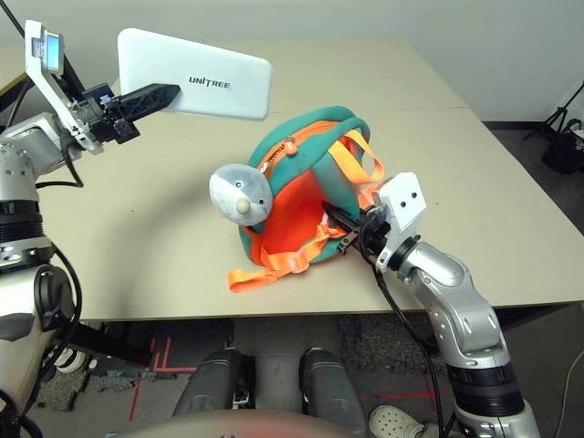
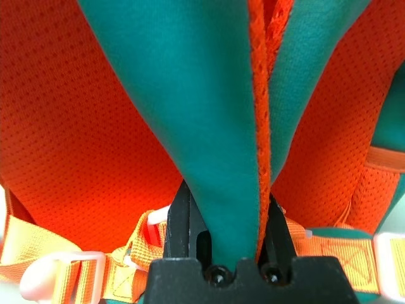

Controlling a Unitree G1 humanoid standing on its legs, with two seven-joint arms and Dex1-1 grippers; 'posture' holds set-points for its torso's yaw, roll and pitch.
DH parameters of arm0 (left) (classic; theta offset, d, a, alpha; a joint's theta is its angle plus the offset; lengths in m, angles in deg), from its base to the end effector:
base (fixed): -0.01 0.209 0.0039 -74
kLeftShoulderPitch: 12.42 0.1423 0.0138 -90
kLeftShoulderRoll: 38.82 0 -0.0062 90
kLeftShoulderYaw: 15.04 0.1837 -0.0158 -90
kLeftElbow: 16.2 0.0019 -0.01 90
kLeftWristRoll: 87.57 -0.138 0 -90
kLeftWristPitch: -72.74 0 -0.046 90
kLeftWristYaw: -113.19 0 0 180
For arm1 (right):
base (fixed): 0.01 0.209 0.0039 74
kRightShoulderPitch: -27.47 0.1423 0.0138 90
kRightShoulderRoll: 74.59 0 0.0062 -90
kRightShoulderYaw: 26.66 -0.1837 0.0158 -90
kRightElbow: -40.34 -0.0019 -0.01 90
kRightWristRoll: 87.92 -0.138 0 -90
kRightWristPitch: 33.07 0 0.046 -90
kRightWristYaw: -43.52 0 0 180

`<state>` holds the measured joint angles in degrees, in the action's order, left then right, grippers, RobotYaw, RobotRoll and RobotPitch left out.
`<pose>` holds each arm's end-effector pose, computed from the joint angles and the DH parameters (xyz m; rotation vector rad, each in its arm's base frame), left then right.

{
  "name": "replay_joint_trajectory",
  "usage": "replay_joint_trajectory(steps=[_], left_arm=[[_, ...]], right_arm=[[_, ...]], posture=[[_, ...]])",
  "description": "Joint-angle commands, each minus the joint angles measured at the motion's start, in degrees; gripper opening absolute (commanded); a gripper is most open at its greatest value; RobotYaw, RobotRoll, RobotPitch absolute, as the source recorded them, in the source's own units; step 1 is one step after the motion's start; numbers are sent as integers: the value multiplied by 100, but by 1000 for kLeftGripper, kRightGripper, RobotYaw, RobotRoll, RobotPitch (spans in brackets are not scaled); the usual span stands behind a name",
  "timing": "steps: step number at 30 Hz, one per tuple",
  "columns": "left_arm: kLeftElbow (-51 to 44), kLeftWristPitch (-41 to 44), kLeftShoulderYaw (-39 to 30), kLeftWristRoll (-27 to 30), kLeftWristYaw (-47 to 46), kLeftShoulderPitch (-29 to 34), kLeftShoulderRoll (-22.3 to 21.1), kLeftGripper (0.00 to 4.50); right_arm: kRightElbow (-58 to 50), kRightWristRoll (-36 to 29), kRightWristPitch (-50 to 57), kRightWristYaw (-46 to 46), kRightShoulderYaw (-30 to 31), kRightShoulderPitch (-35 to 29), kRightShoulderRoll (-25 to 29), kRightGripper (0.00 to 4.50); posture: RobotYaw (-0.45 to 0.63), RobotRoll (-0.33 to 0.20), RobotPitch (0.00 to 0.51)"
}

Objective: Put the pencil case into the backpack and zip it.

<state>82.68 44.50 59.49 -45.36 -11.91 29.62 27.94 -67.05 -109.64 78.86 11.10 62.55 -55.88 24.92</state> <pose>0.2882 0.2624 0.2532 -0.2774 0.1283 -1.0256 0.2178 -0.2045 0.1203 -0.0957 0.0127 0.6864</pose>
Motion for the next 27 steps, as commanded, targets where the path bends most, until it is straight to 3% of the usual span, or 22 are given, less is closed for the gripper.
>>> replay_joint_trajectory(steps=[1,12,27], left_arm=[[-598,382,-33,357,45,-29,-272,1411],[-1559,1265,-326,1178,-207,-50,-835,1410],[-1906,1750,-722,1976,-526,-209,-1386,1410]], right_arm=[[369,154,5,-56,44,77,54,111],[857,323,-204,-240,134,430,38,111],[1363,439,-405,-389,190,809,13,111]], posture=[[79,0,58],[139,0,56],[193,0,53]])
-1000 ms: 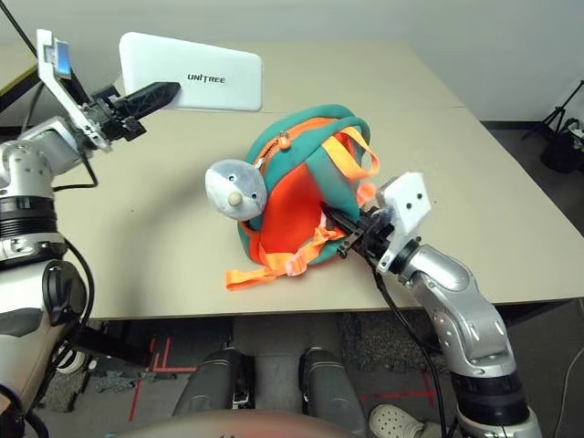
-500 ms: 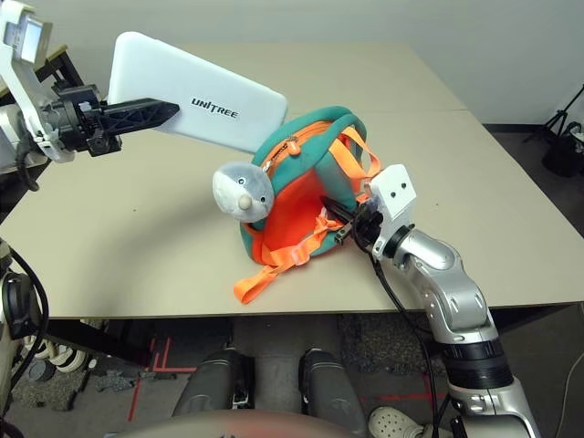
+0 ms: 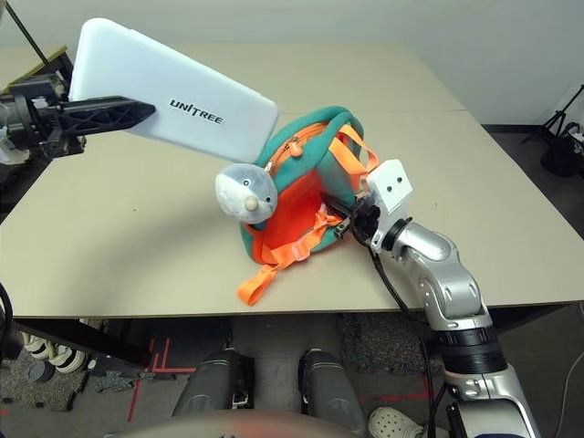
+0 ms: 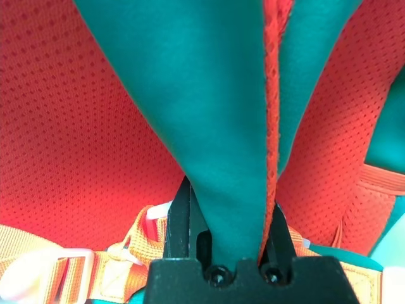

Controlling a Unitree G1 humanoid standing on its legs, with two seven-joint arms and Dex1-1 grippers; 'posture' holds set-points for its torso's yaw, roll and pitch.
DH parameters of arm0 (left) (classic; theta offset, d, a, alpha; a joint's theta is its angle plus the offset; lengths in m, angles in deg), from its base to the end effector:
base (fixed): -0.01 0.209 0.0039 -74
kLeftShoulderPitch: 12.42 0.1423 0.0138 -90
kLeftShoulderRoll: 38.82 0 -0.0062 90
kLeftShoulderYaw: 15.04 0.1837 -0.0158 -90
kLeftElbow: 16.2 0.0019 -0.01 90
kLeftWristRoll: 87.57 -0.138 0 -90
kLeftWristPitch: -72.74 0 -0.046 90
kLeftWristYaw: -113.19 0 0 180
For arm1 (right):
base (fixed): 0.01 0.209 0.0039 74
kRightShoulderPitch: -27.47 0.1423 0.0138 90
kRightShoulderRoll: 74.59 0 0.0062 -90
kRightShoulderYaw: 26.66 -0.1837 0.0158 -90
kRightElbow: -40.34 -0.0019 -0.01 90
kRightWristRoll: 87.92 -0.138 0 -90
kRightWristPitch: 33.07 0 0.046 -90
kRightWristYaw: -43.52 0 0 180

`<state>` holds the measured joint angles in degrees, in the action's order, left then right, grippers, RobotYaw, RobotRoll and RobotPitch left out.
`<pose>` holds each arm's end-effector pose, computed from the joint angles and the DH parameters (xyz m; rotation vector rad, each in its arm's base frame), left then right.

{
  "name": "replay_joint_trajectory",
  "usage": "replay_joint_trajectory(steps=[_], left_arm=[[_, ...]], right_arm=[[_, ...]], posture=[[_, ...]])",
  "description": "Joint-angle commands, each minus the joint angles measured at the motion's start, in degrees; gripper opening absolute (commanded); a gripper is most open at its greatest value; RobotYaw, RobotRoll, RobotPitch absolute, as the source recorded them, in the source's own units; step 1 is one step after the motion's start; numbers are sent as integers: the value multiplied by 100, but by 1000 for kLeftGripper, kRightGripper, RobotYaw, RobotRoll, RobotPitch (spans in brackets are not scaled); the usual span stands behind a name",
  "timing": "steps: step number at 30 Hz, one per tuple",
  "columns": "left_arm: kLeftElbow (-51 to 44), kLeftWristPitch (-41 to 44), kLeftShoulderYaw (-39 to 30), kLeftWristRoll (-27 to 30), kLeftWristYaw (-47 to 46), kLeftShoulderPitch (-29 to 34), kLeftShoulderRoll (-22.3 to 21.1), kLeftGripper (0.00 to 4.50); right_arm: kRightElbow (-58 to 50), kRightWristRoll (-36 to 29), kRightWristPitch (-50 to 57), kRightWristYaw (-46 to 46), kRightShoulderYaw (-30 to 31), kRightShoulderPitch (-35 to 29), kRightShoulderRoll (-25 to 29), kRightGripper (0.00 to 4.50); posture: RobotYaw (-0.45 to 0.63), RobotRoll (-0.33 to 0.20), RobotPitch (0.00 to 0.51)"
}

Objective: Put the pencil case into the backpack and zip it.

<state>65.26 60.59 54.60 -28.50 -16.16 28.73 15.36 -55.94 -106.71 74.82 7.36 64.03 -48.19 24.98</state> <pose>0.2312 0.2623 0.3112 -0.0848 0.1609 -1.1334 0.2458 -0.2070 0.1200 -0.1403 0.0137 0.7171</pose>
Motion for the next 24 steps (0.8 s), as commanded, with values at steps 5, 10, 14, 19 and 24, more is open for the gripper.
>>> replay_joint_trajectory(steps=[5,10,14,19,24], left_arm=[[-436,390,-306,536,-260,191,-369,1410],[-735,549,-328,754,-428,534,-479,1410],[-891,414,-295,754,-650,735,-379,1410],[-991,-128,-21,393,-805,906,-265,1410],[-909,-807,341,-71,-814,887,-59,1409]], right_arm=[[531,176,-107,-92,82,265,3,111],[770,228,-198,-154,116,448,-22,111],[878,250,-241,-196,113,553,-47,111],[883,269,-248,-224,102,593,-77,111],[757,250,-225,-209,70,521,-82,111]], posture=[[222,0,52],[237,0,53],[240,0,55],[234,0,57],[209,0,50]])
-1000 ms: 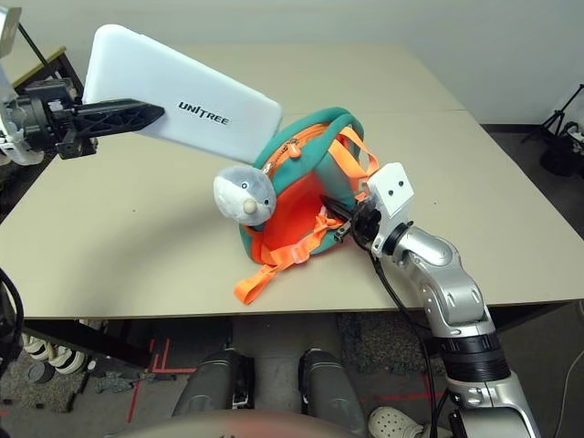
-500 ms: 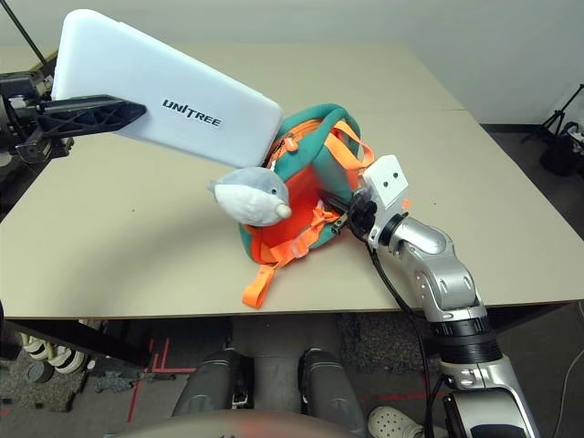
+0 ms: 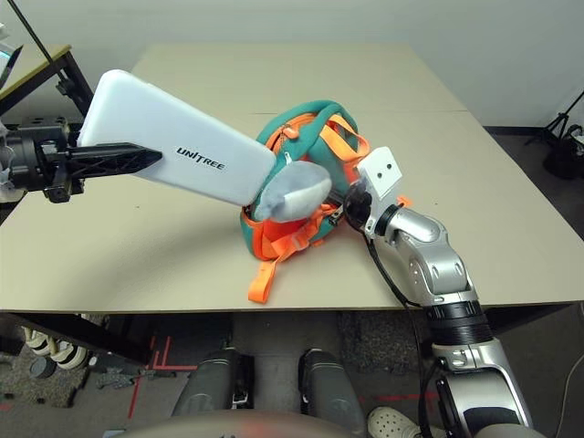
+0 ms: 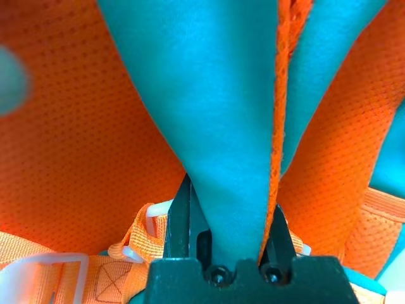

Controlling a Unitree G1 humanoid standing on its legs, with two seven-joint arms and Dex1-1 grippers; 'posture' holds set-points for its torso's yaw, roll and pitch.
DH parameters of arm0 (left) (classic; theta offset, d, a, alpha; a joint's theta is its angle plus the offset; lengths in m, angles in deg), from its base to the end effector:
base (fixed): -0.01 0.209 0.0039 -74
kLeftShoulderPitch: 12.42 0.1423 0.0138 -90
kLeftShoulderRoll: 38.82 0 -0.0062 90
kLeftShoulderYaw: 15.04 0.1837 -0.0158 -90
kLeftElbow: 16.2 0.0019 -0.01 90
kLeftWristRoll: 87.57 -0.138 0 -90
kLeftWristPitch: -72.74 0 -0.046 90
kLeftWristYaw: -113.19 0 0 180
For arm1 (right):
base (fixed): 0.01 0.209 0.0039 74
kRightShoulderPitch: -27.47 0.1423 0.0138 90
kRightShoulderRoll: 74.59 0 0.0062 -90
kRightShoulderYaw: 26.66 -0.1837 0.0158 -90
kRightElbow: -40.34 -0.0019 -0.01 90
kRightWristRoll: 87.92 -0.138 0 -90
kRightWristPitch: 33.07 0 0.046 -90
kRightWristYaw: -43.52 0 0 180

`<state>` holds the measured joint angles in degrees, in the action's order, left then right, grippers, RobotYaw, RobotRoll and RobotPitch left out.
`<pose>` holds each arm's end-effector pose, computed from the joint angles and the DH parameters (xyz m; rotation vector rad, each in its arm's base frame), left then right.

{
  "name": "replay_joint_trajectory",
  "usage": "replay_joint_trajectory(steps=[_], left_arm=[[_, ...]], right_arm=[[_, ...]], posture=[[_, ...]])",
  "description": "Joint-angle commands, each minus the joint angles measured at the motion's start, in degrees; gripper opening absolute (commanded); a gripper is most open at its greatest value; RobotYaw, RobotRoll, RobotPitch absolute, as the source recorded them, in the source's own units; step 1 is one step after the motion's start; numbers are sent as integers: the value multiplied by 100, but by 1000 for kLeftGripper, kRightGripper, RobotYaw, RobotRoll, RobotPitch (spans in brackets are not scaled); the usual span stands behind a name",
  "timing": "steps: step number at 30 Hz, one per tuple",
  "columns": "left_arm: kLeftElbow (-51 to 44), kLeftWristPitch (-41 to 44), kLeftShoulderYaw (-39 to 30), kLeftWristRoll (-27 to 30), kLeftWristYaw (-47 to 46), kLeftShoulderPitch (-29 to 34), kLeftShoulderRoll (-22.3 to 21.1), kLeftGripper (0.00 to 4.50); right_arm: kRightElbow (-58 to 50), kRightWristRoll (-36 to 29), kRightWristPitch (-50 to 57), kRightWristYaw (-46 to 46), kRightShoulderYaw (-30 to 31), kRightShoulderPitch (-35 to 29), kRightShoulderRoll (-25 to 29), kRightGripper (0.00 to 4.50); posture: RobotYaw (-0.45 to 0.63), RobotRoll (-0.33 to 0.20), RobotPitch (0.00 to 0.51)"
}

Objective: Put the pencil case into the backpack and zip it.

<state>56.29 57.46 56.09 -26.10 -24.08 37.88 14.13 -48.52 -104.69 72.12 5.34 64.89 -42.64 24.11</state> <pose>0.2205 0.2518 0.2888 0.0135 0.2279 -1.0341 0.2647 -0.2050 0.1222 -0.1624 0.0052 0.7357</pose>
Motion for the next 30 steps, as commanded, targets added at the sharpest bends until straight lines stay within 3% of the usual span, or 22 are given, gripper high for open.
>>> replay_joint_trajectory(steps=[1,8,15,19,30], left_arm=[[-8,-581,258,-374,-1,-17,101,1409],[-27,-1268,946,-909,71,55,609,1409],[101,-2028,1818,-1957,233,202,637,1409],[251,-2266,1838,-2225,202,146,746,1409],[812,-3259,2231,-3278,-303,254,1803,1408]], right_arm=[[-7,46,47,3,-20,-50,0,111],[-173,28,81,78,-52,-152,-18,111],[-415,-7,169,175,-82,-302,-20,111],[-496,-19,232,213,-71,-307,-44,111],[-269,46,234,90,114,92,-186,111]], posture=[[204,0,47],[177,0,41],[151,0,46],[155,0,50],[169,0,58]])
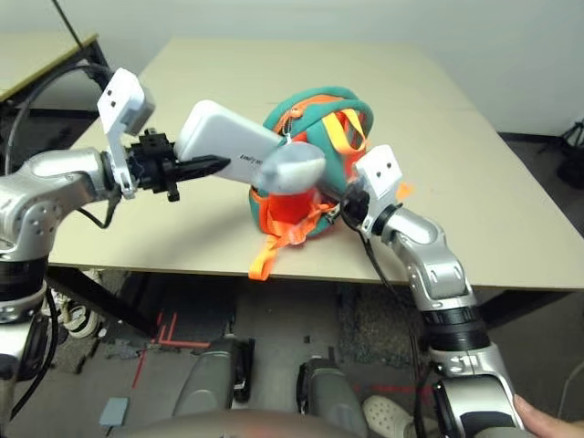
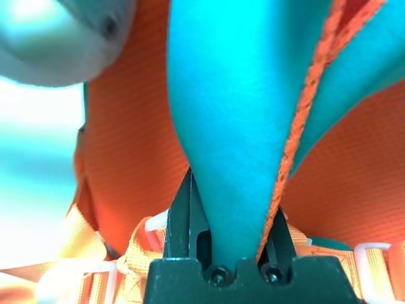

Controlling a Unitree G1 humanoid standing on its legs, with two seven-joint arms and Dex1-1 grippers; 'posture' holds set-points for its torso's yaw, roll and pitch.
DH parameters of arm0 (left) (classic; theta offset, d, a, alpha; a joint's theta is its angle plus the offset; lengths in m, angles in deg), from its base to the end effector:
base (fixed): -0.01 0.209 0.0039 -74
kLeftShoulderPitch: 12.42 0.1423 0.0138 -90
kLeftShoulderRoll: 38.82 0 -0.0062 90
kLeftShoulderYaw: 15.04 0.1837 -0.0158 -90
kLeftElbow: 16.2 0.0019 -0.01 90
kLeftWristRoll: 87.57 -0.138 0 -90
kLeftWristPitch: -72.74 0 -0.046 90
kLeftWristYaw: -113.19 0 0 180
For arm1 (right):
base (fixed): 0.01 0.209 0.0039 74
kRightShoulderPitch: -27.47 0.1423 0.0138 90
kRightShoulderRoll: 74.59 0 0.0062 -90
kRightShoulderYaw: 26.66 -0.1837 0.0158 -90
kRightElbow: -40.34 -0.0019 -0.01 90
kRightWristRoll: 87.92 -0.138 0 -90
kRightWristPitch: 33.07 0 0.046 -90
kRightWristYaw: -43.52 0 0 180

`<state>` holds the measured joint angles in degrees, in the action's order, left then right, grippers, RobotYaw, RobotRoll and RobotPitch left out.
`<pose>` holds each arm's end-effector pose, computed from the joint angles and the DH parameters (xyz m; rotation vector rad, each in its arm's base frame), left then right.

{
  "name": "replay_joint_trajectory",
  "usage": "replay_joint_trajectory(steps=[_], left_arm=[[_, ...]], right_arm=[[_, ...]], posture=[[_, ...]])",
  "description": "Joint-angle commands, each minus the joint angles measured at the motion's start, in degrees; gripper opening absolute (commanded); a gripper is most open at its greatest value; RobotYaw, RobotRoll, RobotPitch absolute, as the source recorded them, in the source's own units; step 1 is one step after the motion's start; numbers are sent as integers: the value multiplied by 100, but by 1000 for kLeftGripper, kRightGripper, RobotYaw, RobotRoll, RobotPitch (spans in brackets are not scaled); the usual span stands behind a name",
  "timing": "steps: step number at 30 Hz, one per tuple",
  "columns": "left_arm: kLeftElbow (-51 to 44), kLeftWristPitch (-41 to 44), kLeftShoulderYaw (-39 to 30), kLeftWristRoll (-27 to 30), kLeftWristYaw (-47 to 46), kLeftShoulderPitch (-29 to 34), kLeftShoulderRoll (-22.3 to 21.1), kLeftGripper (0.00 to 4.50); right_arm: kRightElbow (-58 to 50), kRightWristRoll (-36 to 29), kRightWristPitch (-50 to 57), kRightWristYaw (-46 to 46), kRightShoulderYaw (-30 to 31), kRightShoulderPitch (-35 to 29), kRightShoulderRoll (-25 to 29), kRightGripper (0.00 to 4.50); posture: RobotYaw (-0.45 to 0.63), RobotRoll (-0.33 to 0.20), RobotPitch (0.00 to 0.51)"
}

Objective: Put the pencil case into the backpack and zip it.

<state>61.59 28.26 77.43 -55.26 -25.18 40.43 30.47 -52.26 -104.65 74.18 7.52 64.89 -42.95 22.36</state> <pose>0.2712 0.1945 0.2239 0.2026 0.0845 -0.9621 0.2616 -0.1951 0.1274 -0.1451 -0.0242 0.7257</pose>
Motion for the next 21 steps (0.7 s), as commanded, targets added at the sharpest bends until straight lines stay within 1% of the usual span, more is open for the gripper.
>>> replay_joint_trajectory(steps=[1,5,9,19,21], left_arm=[[403,-495,113,-452,-216,6,277,1408],[781,-985,239,-799,-241,60,623,1408],[1175,-1382,286,-996,-280,-2,1000,1408],[2462,-2138,436,-1407,-236,-533,1779,1402],[2769,-2339,466,-1571,-288,-641,1880,2149]], right_arm=[[126,44,28,-141,129,160,-22,111],[195,75,12,-176,168,231,-61,111],[176,111,23,-195,199,235,-102,111],[92,179,40,-141,237,173,-168,111],[80,193,33,-129,245,148,-175,111]], posture=[[172,0,59],[173,0,61],[166,0,62],[136,0,61],[133,0,62]])
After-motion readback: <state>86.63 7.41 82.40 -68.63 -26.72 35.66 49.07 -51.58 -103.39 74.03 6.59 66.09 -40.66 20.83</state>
